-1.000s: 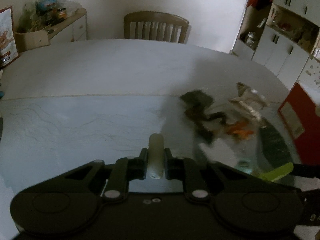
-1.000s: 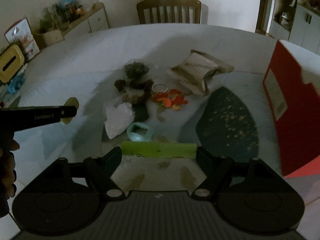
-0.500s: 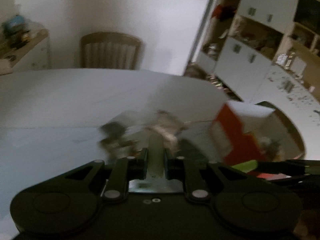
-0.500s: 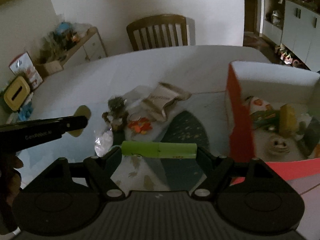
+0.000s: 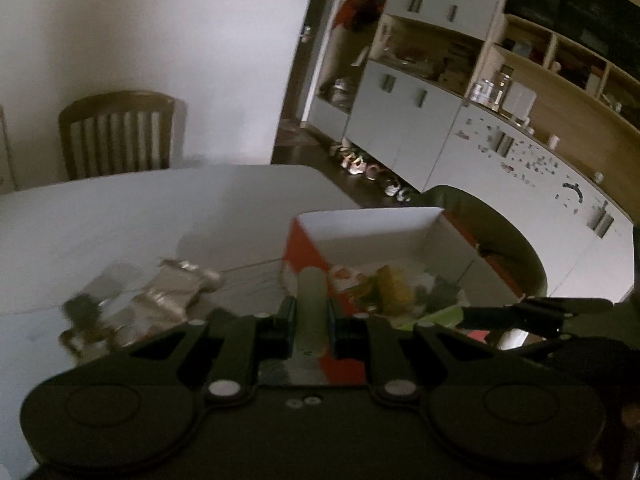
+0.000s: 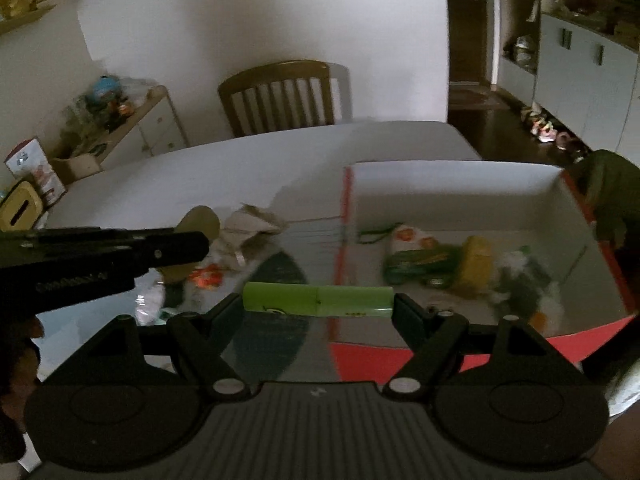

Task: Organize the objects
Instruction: 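Carry the cream cylinder and green tube over the open shoebox with both tools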

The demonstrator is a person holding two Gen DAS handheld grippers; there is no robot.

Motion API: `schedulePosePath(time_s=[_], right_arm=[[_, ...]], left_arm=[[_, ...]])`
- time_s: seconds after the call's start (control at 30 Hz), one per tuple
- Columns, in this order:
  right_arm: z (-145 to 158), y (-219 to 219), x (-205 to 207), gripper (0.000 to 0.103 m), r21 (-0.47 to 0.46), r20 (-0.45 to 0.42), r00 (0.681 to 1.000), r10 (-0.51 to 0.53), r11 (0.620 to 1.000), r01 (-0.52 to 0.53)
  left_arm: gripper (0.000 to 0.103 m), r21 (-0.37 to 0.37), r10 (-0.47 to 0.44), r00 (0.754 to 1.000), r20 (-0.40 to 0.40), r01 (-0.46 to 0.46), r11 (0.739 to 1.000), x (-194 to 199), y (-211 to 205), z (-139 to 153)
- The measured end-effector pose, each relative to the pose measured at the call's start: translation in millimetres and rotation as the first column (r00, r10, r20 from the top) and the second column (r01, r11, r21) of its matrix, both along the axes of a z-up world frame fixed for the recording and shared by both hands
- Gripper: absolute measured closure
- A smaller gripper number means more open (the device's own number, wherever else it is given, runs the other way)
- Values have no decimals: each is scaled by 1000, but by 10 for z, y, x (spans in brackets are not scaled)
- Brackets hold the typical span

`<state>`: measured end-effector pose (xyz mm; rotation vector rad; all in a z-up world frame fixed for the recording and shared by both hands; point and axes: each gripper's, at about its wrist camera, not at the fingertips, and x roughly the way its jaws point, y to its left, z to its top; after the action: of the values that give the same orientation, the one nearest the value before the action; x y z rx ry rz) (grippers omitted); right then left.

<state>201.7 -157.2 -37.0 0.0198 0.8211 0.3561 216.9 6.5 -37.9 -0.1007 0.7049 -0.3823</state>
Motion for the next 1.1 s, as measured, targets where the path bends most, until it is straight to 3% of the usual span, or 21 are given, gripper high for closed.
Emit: schedulePosePath(time_s=[0.63, 1.1], right_arm=[[-3, -1282, 690, 22, -61, 5, 990, -138, 989, 138], [-489, -1320, 1499, 22, -121, -97, 989, -108, 988, 96]], left_arm=[[89, 105, -81, 994, -71, 88, 991, 414, -1111, -311], [89, 192, -75, 983, -165, 107, 976, 807, -1558, -636]])
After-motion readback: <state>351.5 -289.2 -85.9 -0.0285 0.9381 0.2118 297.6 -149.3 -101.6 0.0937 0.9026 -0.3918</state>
